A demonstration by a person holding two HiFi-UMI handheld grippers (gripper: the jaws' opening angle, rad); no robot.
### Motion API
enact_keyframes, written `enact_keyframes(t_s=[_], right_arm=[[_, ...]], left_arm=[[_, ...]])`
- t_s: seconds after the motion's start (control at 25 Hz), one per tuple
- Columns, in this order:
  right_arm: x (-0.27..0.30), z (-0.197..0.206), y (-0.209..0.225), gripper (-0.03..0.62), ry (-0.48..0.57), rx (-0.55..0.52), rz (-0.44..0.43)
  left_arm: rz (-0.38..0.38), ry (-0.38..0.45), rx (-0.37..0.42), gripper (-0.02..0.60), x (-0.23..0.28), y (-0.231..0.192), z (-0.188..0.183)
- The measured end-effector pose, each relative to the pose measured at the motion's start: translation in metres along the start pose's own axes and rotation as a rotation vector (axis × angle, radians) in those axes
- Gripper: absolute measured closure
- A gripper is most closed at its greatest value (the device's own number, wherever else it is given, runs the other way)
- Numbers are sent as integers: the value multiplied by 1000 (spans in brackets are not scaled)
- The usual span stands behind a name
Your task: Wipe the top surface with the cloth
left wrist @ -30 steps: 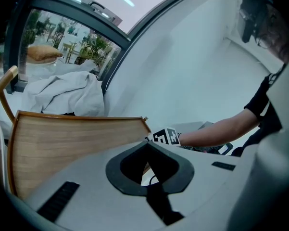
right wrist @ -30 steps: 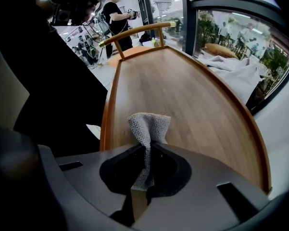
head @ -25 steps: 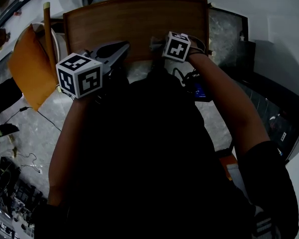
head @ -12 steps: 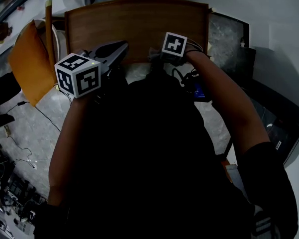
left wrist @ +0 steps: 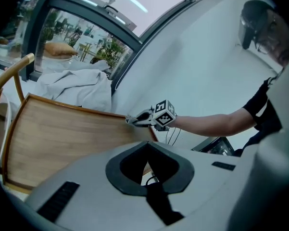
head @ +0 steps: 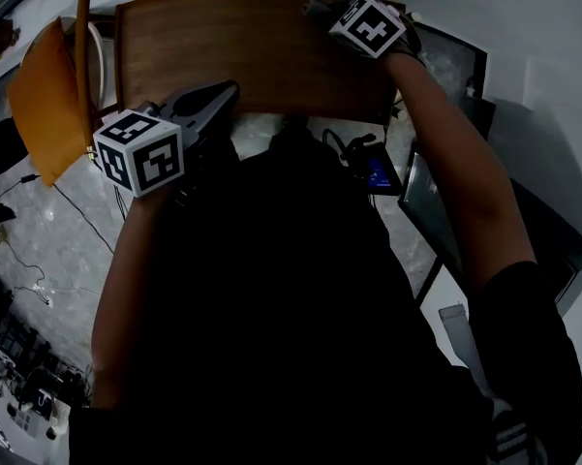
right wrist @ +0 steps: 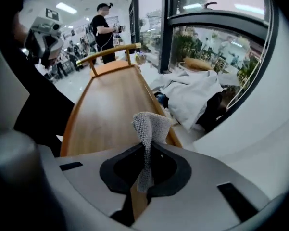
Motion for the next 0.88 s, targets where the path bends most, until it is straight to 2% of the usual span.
enact_keyframes(t_s=[0.08, 0.24, 0.36, 0.48, 0.56, 0.64, 0.88], right_arm=[[0, 9, 10, 559, -45, -53, 53], [-4, 40, 13, 559, -71, -98, 135], [5, 40, 20, 559, -108, -131, 159], [12, 34, 25, 559, -123, -134, 157], [12, 32, 26, 559, -111, -94, 148], [11, 30, 24, 559, -102, -71, 121], [11, 32, 2, 559, -158, -83, 5]], left_arm=[[-15, 6, -10, 569, 2, 6, 7], [-47, 23, -17, 569, 10, 27, 32], [-56, 34, -24, 569, 7, 24, 30], [-65, 39, -28, 569, 0, 18, 26], [-64, 39, -29, 569, -3, 18, 27], [-56, 39, -34, 569, -3, 19, 31], [-43, 33, -34, 569, -3, 14, 33]])
Point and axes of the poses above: the fingertips, and each gripper's own axes: x forward along the fingers, y to its right, z out of its underside, the point moved 9 cm from there along -x, backward along the fingers, and after that the axes turned 4 degrees about -x, right-handed, at the moved point
